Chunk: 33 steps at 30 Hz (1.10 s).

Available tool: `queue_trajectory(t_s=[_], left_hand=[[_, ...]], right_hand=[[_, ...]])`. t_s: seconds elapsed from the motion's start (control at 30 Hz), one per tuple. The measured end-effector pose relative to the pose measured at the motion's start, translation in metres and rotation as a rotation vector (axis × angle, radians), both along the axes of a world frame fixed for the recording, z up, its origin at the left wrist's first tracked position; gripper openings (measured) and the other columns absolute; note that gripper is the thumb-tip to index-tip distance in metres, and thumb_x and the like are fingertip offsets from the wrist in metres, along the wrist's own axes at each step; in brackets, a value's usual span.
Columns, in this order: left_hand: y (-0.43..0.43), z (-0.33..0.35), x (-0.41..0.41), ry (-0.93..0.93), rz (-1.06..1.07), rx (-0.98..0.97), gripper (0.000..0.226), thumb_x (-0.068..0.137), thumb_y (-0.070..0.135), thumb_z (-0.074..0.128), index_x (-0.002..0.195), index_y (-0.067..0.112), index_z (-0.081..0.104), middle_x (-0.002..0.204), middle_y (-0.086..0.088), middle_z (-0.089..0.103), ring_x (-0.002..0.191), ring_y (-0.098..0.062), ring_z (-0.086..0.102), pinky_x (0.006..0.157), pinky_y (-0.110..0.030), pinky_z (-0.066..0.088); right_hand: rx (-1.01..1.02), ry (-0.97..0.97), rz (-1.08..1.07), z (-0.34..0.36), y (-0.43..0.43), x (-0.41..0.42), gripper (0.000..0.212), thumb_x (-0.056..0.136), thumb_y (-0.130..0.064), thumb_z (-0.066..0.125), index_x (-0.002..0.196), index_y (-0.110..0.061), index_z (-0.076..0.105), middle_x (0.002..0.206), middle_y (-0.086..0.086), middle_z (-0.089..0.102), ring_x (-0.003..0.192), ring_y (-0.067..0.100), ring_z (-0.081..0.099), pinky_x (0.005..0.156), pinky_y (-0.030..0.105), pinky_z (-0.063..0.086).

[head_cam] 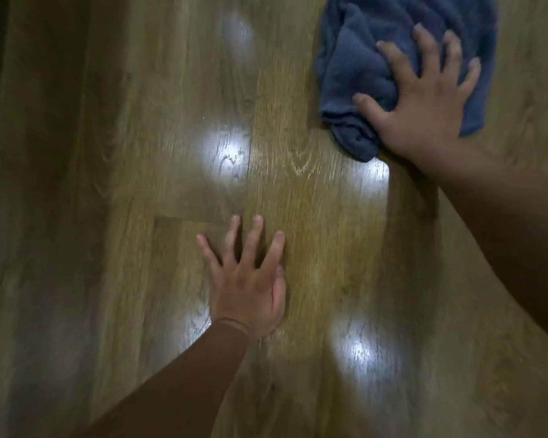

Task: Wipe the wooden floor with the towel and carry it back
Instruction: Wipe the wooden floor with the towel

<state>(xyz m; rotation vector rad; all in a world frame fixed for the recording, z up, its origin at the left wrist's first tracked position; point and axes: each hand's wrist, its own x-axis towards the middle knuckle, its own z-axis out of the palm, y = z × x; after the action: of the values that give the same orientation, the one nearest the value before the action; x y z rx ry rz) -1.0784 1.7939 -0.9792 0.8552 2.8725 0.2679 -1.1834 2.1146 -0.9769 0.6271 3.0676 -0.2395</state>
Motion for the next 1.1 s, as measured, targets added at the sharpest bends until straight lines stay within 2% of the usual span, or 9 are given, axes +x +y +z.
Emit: queue_trajectory(t_s=[0.2, 0.33, 0.43, 0.57, 0.67, 0.83, 0.9, 1.03, 1.1], left_hand=[[-0.001, 0.009, 0.000, -0.073, 0.015, -0.018, 0.049, 0.086, 0.029, 0.046, 0.134, 0.022, 0.048, 0.148, -0.016, 0.046, 0.143, -0.046, 0.028, 0.106, -0.082, 0.008], [0.000, 0.015, 0.001, -0.158, -0.003, -0.115, 0.053, 0.087, 0.032, 0.043, 0.138, 0.021, 0.050, 0.154, -0.014, 0.037, 0.146, -0.044, 0.020, 0.107, -0.081, 0.006], [0.000, 0.013, -0.002, -0.176, -0.007, -0.121, 0.055, 0.086, 0.032, 0.045, 0.139, 0.020, 0.051, 0.155, -0.014, 0.037, 0.146, -0.044, 0.018, 0.107, -0.081, 0.005], [-0.002, 0.011, 0.000, -0.170, -0.027, -0.126, 0.056, 0.087, 0.033, 0.044, 0.142, 0.020, 0.050, 0.156, -0.015, 0.036, 0.147, -0.043, 0.017, 0.108, -0.079, 0.002], [-0.001, 0.009, -0.001, -0.159, -0.018, -0.164, 0.057, 0.086, 0.036, 0.042, 0.141, 0.021, 0.052, 0.156, -0.015, 0.038, 0.147, -0.043, 0.017, 0.109, -0.078, 0.002], [0.000, 0.011, -0.001, -0.160, -0.016, -0.174, 0.057, 0.088, 0.035, 0.041, 0.143, 0.023, 0.049, 0.155, -0.014, 0.039, 0.148, -0.043, 0.018, 0.109, -0.080, 0.005], [-0.001, 0.012, 0.000, -0.150, -0.008, -0.160, 0.055, 0.087, 0.034, 0.042, 0.140, 0.023, 0.050, 0.153, -0.014, 0.042, 0.146, -0.044, 0.023, 0.109, -0.080, 0.006], [-0.001, 0.013, 0.000, -0.122, 0.014, -0.119, 0.048, 0.082, 0.032, 0.049, 0.129, 0.020, 0.055, 0.128, -0.015, 0.056, 0.116, -0.045, 0.048, 0.107, -0.080, 0.013], [-0.001, 0.013, 0.003, -0.123, 0.020, -0.092, 0.047, 0.082, 0.031, 0.050, 0.127, 0.022, 0.058, 0.131, -0.013, 0.054, 0.122, -0.045, 0.047, 0.108, -0.079, 0.012]], right_hand=[[-0.058, 0.023, -0.042, 0.009, -0.034, 0.034, 0.065, 0.089, -0.067, 0.042, 0.145, -0.036, 0.040, 0.159, 0.001, 0.030, 0.148, 0.036, 0.020, 0.121, 0.061, 0.008], [-0.145, -0.028, -0.059, 0.028, -0.115, 0.169, 0.056, 0.089, -0.059, 0.053, 0.133, -0.024, 0.060, 0.151, 0.008, 0.045, 0.139, 0.040, 0.036, 0.117, 0.063, 0.018], [-0.160, -0.092, -0.035, 0.046, -0.156, 0.244, 0.059, 0.089, -0.067, 0.049, 0.118, -0.019, 0.067, 0.135, 0.017, 0.056, 0.125, 0.046, 0.049, 0.106, 0.068, 0.030], [-0.068, -0.104, -0.056, 0.019, -0.141, 0.178, 0.068, 0.086, -0.072, 0.046, 0.144, -0.037, 0.047, 0.157, 0.015, 0.036, 0.132, 0.049, 0.037, 0.112, 0.073, 0.013], [-0.044, -0.018, 0.056, 0.006, -0.108, 0.092, 0.065, 0.087, -0.070, 0.047, 0.146, -0.044, 0.045, 0.163, 0.005, 0.029, 0.138, 0.049, 0.031, 0.113, 0.073, 0.007], [-0.043, 0.027, -0.172, 0.016, -0.094, -0.074, 0.065, 0.084, -0.072, 0.033, 0.142, -0.046, 0.044, 0.160, -0.004, 0.032, 0.148, 0.042, 0.021, 0.114, 0.074, 0.002], [-0.074, -0.005, -0.055, 0.016, -0.133, -0.084, 0.070, 0.079, -0.075, 0.033, 0.142, -0.047, 0.044, 0.162, -0.005, 0.030, 0.150, 0.043, 0.016, 0.114, 0.074, 0.000], [-0.121, -0.068, 0.522, 0.016, -0.201, -0.032, 0.072, 0.078, -0.074, 0.037, 0.143, -0.044, 0.047, 0.165, -0.004, 0.025, 0.152, 0.039, 0.012, 0.115, 0.072, -0.002], [-0.138, 0.016, 0.443, 0.021, -0.179, -0.026, 0.062, 0.081, -0.062, 0.042, 0.137, -0.039, 0.056, 0.162, -0.005, 0.032, 0.152, 0.031, 0.017, 0.117, 0.068, -0.003]])
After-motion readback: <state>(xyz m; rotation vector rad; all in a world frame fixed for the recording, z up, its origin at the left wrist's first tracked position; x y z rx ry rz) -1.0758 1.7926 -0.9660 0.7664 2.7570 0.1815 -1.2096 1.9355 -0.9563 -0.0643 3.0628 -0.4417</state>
